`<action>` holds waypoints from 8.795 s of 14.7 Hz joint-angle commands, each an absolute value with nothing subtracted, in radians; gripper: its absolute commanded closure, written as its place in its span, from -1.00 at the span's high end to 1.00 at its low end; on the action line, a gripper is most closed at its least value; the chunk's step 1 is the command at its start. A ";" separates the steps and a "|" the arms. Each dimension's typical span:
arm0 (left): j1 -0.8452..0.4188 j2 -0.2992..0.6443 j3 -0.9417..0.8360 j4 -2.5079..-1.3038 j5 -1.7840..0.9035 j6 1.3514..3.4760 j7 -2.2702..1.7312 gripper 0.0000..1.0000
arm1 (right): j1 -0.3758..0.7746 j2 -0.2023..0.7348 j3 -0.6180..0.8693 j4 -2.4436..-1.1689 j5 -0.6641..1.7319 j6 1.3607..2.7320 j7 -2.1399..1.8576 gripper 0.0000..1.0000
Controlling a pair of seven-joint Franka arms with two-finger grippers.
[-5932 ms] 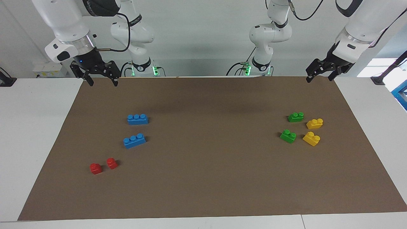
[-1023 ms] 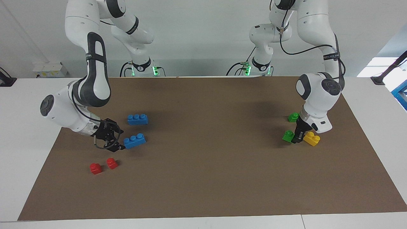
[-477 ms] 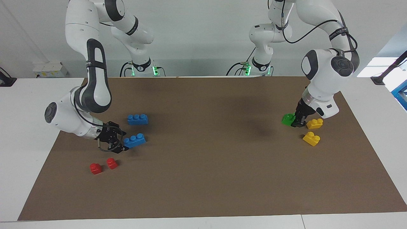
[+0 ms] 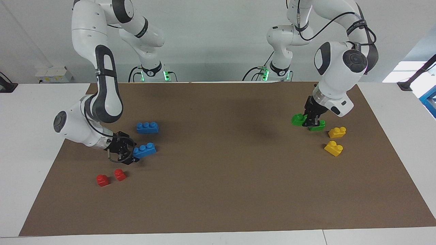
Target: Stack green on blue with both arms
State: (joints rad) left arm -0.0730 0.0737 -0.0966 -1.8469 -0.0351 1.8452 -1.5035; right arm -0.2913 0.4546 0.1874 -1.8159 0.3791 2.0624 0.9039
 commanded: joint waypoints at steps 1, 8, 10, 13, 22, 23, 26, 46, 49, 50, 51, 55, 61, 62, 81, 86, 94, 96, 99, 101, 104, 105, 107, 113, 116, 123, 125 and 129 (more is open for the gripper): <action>-0.072 0.037 -0.094 -1.842 -0.064 1.815 -1.537 -1.00 | -0.307 0.451 0.196 -1.841 0.410 2.088 0.859 0.84; -0.061 0.012 -0.092 -1.848 -0.064 1.830 -1.569 -1.00 | -0.305 0.445 0.195 -1.859 0.425 2.091 0.770 -1.00; -0.061 0.012 -0.092 -1.848 -0.064 1.832 -1.569 -1.00 | -0.296 0.443 0.193 -1.864 0.423 2.121 0.775 -1.00; -0.061 0.012 -0.092 -1.852 -0.064 1.832 -1.568 -1.00 | -0.302 0.442 0.195 -1.871 0.423 2.126 0.773 -1.00; -0.063 0.011 -0.094 -1.844 -0.064 1.830 -1.585 -1.00 | -0.144 0.376 0.201 -1.799 0.428 2.028 1.155 -1.00; -0.064 0.008 -0.094 -1.844 -0.064 1.829 -1.585 -1.00 | -0.111 0.362 0.201 -1.799 0.428 2.031 1.208 -1.00; -0.072 0.002 -0.094 -1.842 -0.064 1.828 -1.607 -1.00 | -0.017 0.341 0.201 -1.796 0.430 2.048 1.346 -1.00; -0.231 -0.012 -0.126 -1.870 -0.063 1.917 -1.910 -1.00 | 0.308 0.419 0.201 -1.898 0.546 2.516 1.635 -1.00; -0.278 -0.008 -0.124 -1.881 -0.061 1.944 -1.960 -1.00 | 0.316 0.437 0.202 -1.898 0.558 2.545 1.638 -1.00; -0.284 -0.009 -0.124 -1.881 -0.061 1.944 -1.968 -1.00 | 0.339 0.443 0.201 -1.898 0.581 2.557 1.637 -1.00; -0.291 -0.008 -0.124 -1.881 -0.061 1.944 -1.970 -1.00 | 0.353 0.451 0.201 -1.898 0.595 2.580 1.638 -1.00; -0.302 -0.008 -0.124 -1.884 -0.060 1.947 -1.985 -1.00 | 0.357 0.472 0.201 -1.898 0.595 2.609 1.637 -1.00; -0.308 -0.005 -0.124 -1.890 -0.058 1.954 -1.990 -1.00 | 0.357 0.483 0.201 -1.898 0.597 2.617 1.637 -1.00; -0.320 -0.005 -0.124 -1.897 -0.058 1.963 -1.990 -1.00 | 0.357 0.483 0.201 -1.898 0.597 2.623 1.637 -1.00; -0.455 0.130 -0.124 -1.927 0.052 2.137 -2.198 -1.00 | 0.354 0.482 0.201 -1.904 0.597 2.623 1.635 -1.00; -0.474 0.175 -0.124 -1.924 0.061 2.190 -2.230 -1.00 | 0.353 0.483 0.201 -1.904 0.597 2.622 1.637 -1.00; -0.500 0.304 -0.123 -1.855 0.092 2.261 -2.252 -1.00 | 0.353 0.483 0.201 -1.904 0.597 2.623 1.635 -1.00; -0.502 0.313 -0.124 -1.850 0.113 2.269 -2.263 -1.00 | 0.353 0.483 0.201 -1.904 0.597 2.623 1.635 -1.00; -0.503 0.316 -0.124 -1.850 0.120 2.269 -2.264 -1.00 | 0.353 0.483 0.201 -1.904 0.597 2.623 1.635 -1.00; -0.503 0.316 -0.124 -1.850 0.121 2.269 -2.264 -1.00 | 0.353 0.483 0.201 -1.904 0.597 2.623 1.635 -1.00; -0.512 0.334 -0.124 -1.850 0.133 2.273 -2.264 -1.00 | 0.353 0.483 0.201 -1.904 0.597 2.623 1.635 -1.00; -0.520 0.336 -0.124 -1.851 0.135 2.273 -2.266 -1.00 | 0.353 0.483 0.201 -1.904 0.597 2.623 1.635 -1.00; -0.531 0.336 -0.124 -1.853 0.137 2.260 -2.269 -1.00 | 0.353 0.483 0.201 -1.904 0.597 2.623 1.635 -1.00; -0.532 0.339 -0.121 -1.858 0.150 2.264 -2.272 -1.00 | 0.353 0.483 0.201 -1.904 0.597 2.623 1.635 -1.00; -0.532 0.351 -0.120 -1.858 0.169 2.266 -2.272 -1.00 | 0.353 0.483 0.201 -1.904 0.597 2.623 1.635 -1.00; -0.529 0.368 -0.120 -1.853 0.204 2.263 -2.278 -0.85 | 0.353 0.483 0.201 -1.904 0.597 2.623 1.635 -1.00; -0.515 0.345 -0.123 -1.861 0.204 2.260 -2.273 1.00 | 0.353 0.483 0.201 -1.904 0.597 2.623 1.635 -1.00; -0.492 0.292 -0.124 -1.867 0.202 2.215 -2.241 1.00 | 0.353 0.483 0.201 -1.904 0.597 2.625 1.635 -1.00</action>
